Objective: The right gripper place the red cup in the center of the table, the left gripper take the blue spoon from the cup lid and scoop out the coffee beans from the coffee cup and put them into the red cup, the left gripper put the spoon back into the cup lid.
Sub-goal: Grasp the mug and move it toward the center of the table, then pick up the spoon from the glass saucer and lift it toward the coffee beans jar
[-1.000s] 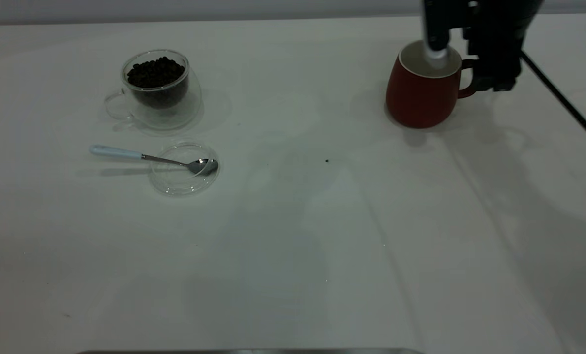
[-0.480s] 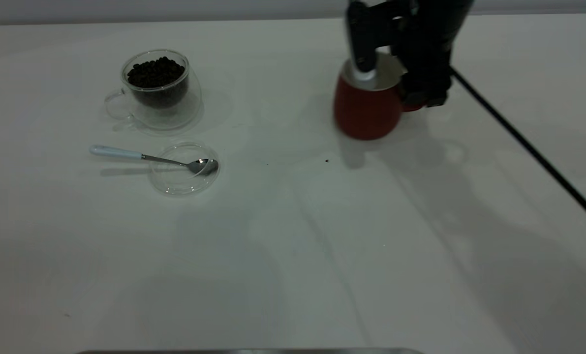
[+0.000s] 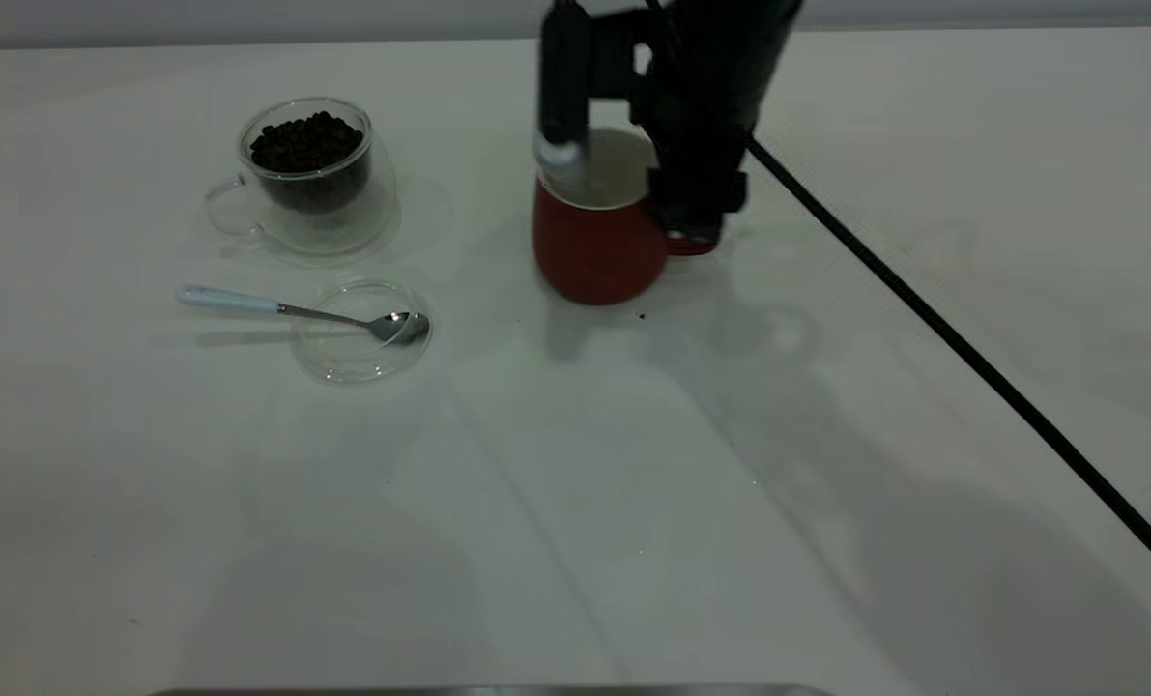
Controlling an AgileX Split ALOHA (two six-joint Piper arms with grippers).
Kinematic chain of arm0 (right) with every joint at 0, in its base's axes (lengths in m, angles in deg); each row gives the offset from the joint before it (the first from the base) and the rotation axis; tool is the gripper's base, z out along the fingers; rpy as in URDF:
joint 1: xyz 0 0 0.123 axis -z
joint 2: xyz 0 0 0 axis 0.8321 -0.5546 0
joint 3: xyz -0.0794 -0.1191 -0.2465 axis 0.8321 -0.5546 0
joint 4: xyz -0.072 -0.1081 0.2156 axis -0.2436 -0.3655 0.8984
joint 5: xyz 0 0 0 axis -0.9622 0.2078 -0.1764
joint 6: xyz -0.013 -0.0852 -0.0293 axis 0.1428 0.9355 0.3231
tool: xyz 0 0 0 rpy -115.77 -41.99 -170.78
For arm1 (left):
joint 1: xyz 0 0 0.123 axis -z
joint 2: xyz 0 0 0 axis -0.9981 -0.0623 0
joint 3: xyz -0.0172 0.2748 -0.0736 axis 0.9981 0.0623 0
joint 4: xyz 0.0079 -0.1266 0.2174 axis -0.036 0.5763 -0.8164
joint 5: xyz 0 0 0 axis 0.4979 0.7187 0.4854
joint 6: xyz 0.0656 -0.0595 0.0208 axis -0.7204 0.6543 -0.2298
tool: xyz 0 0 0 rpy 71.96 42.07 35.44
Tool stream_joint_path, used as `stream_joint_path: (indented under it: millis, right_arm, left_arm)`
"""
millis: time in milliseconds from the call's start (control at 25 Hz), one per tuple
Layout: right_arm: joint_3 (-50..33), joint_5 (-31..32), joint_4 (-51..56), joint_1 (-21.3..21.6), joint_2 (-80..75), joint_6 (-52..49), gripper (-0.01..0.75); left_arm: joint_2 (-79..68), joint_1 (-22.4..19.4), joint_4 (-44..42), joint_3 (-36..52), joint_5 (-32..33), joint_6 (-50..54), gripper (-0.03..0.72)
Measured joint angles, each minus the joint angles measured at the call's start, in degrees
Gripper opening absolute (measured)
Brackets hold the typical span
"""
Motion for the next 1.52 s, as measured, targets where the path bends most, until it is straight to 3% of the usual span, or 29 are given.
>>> stream_joint_path:
  millis: [200, 480, 600, 840, 1040, 1440, 1520]
  right_arm:
    - [0.72, 14.27, -0.06, 0.54, 6.35, -13.22, 0.591]
    - [1.10, 38.10, 4.17, 0.72, 20.12, -21.84, 0.591]
    - [1.10, 45.37, 9.07, 0.72, 24.18, -24.03, 0.591]
    - [0.30, 46.98, 16.42, 0.72, 33.21, -19.74, 0.591]
    - [-5.03, 47.17, 22.69, 0.72, 44.14, -14.37, 0.591]
    - [-31.24, 47.87, 29.07, 0.86, 72.21, -18.04, 0.591]
    - [-35.93, 47.98, 30.01, 2.62, 78.99, -18.74, 0.591]
  left_arm:
    - [0.01, 0.00, 0.00, 0.00, 0.00, 0.00, 0.563]
    - [0.01, 0.00, 0.00, 0.00, 0.00, 0.00, 0.563]
    - [0.01, 0.00, 0.00, 0.00, 0.00, 0.00, 0.563]
    - [0.01, 0.00, 0.00, 0.00, 0.00, 0.00, 0.563]
    - [0.01, 0.00, 0.00, 0.00, 0.00, -0.06, 0.563]
    - [0.01, 0.00, 0.00, 0.00, 0.00, -0.17, 0.563]
    - [0.01, 0.00, 0.00, 0.00, 0.00, -0.17, 0.563]
